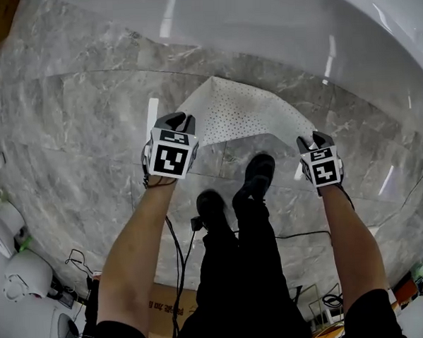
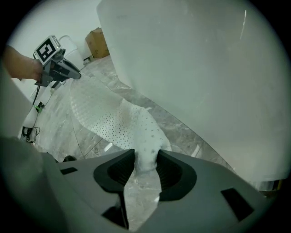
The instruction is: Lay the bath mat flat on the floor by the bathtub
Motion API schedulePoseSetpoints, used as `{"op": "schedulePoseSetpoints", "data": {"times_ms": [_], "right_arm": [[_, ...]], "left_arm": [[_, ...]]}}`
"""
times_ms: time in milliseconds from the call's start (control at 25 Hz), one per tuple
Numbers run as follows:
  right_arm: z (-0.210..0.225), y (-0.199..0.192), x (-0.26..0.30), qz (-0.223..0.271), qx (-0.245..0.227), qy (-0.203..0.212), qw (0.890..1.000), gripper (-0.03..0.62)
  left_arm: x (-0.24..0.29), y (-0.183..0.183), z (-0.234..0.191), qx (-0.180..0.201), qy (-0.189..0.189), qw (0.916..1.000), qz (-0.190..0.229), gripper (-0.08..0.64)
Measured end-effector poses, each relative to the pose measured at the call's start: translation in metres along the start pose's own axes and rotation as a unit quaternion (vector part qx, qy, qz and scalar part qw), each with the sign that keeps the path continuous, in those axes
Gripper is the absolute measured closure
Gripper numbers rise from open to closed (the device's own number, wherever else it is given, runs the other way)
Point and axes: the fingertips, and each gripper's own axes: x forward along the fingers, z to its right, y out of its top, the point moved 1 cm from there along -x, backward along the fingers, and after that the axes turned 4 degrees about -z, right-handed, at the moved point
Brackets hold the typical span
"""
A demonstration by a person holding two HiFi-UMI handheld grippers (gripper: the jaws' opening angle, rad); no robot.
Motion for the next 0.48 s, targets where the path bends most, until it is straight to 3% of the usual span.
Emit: {"op": "schedulePoseSetpoints", "data": {"times_ms": [80,200,480], "right_arm": [[-0.001,-0.013,0.0,-0.009,0.011,-0.007,1.0,0.402],[-0.004,-0.024,-0.001,-0.016,0.029,-0.006,0.999,0.4],[-0.059,-0.035,0.003,-0.02,0.004,0.033,0.999,0.403]], "left_arm": [[-0.002,-0.01,-0.005,0.022,0.019,0.9996,-0.003,0.449],[-0.007,-0.02,-0.009,0.054,0.035,0.9979,-0.007,0.399],[-0.016,-0.038,0.0,0.065,0.02,0.9976,-0.017,0.397]]}}
